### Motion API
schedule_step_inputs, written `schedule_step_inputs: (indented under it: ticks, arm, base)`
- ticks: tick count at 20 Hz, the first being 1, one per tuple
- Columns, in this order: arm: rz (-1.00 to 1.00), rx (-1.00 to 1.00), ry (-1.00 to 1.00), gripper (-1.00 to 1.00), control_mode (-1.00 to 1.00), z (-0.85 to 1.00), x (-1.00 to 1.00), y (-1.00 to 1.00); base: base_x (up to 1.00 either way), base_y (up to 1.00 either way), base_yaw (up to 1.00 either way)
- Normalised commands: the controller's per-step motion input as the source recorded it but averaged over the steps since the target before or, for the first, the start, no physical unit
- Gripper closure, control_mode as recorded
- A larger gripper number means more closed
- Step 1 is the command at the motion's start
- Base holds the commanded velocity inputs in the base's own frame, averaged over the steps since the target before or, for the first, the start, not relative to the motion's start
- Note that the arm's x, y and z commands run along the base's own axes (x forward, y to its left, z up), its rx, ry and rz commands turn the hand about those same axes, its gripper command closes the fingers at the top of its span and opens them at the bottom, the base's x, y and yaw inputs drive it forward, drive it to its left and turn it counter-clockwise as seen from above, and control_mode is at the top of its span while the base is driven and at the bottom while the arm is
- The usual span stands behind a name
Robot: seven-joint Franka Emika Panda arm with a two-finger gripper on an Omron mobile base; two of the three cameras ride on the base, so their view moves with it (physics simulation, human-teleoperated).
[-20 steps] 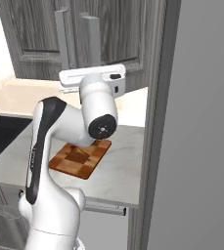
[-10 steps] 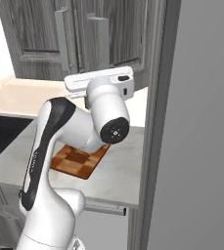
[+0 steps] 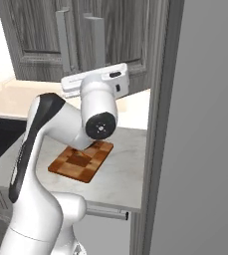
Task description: Open the cabinet, retrieve the rolling pin, and place it next to the meat on the cutting board to prepare for tenderizing.
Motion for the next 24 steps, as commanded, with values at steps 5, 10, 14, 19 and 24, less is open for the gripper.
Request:
schedule_step_inputs:
  ticks: [5,10,14,19,24]
  arm:
    - [-0.23,-0.11,-0.02,-1.00,-1.00,0.00,0.04,0.02]
    - [-0.19,-0.06,0.00,-1.00,-1.00,0.00,-0.02,-0.15]
    - [-0.15,-0.01,0.00,-1.00,-1.00,0.00,-0.11,-0.27]
    - [-0.12,0.00,-0.06,-1.00,-1.00,0.08,-0.60,-0.22]
    - [-0.09,0.00,-0.11,-1.00,-1.00,0.18,-0.85,-0.02]
  base:
    - [0.00,0.00,0.00]
    - [0.00,0.00,0.00]
    - [0.00,0.00,0.00]
    - [0.00,0.00,0.00]
    - [0.00,0.00,0.00]
